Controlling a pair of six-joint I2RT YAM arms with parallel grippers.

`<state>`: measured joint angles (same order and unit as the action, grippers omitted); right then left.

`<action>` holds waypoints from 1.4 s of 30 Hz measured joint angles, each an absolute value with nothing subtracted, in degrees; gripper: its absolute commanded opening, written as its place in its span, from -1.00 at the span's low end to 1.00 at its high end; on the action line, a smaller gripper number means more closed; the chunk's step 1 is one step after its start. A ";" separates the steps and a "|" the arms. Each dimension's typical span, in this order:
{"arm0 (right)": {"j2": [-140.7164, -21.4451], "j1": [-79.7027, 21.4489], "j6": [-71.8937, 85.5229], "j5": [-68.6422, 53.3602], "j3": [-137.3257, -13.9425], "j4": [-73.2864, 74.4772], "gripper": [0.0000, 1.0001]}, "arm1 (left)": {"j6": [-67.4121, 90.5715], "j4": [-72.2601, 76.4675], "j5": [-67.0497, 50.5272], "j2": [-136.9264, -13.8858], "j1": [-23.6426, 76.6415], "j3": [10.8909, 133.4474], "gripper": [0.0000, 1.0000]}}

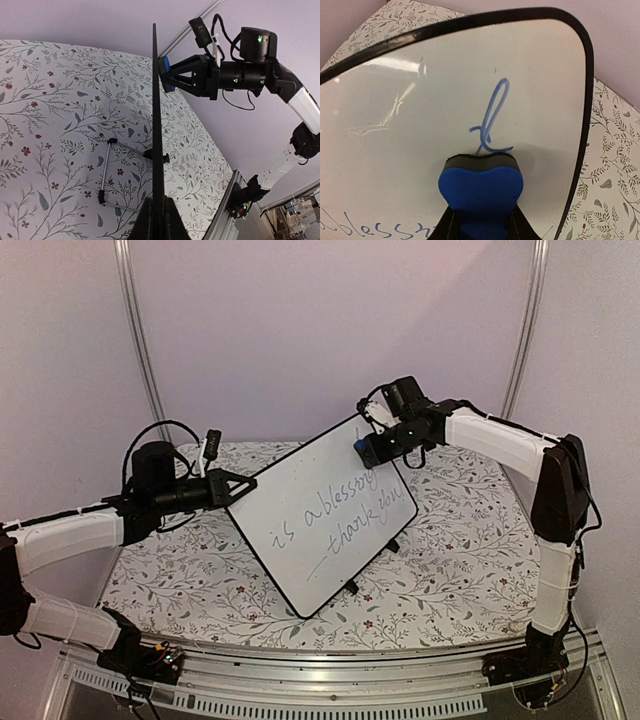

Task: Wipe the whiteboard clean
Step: Erase the whiteboard on the whiteboard stand.

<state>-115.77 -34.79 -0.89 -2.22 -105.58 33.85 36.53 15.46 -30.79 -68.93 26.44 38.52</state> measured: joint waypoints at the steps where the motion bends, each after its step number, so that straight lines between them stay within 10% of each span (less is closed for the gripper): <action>1: -115.26 -34.72 -0.89 -2.22 -103.92 33.69 -1.00 | 36.62 15.35 -30.61 -68.93 26.44 38.52 -1.00; 42: -114.21 -32.80 -0.97 -2.04 -100.75 33.87 -1.00 | 36.45 15.09 -30.41 -68.93 26.50 38.63 -1.00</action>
<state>-114.21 -32.80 -0.97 -2.04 -100.75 33.87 36.45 15.09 -30.41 -68.93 26.50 38.63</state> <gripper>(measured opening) 0.260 0.044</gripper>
